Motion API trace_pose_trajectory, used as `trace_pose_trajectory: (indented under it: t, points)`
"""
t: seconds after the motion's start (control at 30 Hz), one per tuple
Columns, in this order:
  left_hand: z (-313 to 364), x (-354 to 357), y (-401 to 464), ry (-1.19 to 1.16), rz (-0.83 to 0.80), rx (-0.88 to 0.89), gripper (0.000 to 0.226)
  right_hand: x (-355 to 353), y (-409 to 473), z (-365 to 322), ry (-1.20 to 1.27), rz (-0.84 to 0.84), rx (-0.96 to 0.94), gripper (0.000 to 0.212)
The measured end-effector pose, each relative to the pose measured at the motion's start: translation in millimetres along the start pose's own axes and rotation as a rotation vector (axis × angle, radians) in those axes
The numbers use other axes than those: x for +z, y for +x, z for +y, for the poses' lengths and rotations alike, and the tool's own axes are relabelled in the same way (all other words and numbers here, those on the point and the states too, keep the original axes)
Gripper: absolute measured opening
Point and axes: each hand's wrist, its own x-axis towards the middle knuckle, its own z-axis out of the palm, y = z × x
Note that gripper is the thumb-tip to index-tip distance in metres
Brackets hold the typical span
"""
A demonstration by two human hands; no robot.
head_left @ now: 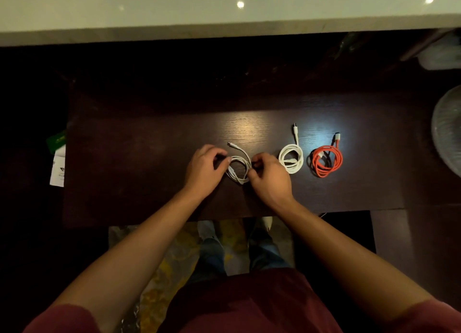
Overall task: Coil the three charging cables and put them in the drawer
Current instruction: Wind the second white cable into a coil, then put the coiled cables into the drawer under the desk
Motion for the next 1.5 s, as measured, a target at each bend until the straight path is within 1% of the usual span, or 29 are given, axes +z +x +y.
trace_pose_trajectory:
  t: [0.07, 0.2, 0.33, 0.5, 0.63, 0.73, 0.93, 1.17, 1.37, 1.43, 1.5]
  points:
    - [4.1, -9.2, -3.0, 0.056, 0.05, 0.067, 0.023, -6.8, -4.3, -3.6, -0.016, 0.041, -0.072, 0.028]
    - [20.8, -36.8, -9.2, 0.163, 0.136, 0.239, 0.038, -32.7, -9.6, -7.8, -0.053, 0.156, -0.3, 0.036]
    - [41.7, -62.6, -19.2, 0.278, 0.209, 0.371, 0.049, -63.2, -16.4, -7.4, -0.174, 0.224, -0.459, 0.049]
    - [64.7, -80.8, -34.3, 0.364, 0.298, 0.388, 0.069, -97.6, -34.3, 3.3, -0.271, 0.281, -0.553, 0.064]
    - [72.4, -84.5, -54.9, 0.465, 0.369, 0.37, 0.072, -114.8, -45.2, 14.4, -0.323, 0.355, -0.604, 0.069]
    - [69.3, -82.0, -78.5, 0.526, 0.413, 0.323, 0.072, -120.3, -51.9, 23.9, -0.306, 0.389, -0.602, 0.068]
    - [44.8, -82.0, -113.8, 0.552, 0.377, 0.292, 0.071, -112.1, -81.7, 39.4, -0.294, 0.447, -0.524, 0.069]
    - [9.5, -96.9, -143.8, 0.546, 0.351, 0.31, 0.068, -70.9, -149.9, 47.1, -0.35, 0.539, -0.432, 0.069]
    - [-25.0, -114.0, -165.8, 0.588, 0.279, 0.337, 0.068, -33.4, -202.0, 41.6, -0.389, 0.541, -0.352, 0.069]
    - [-35.9, -116.5, -173.1, 0.598, 0.252, 0.332, 0.069, -19.7, -215.5, 43.7, -0.361, 0.534, -0.319, 0.069]
    - [-47.5, -116.6, -177.3, 0.611, 0.237, 0.322, 0.069, -3.1, -225.7, 47.4, -0.282, 0.508, -0.263, 0.07]
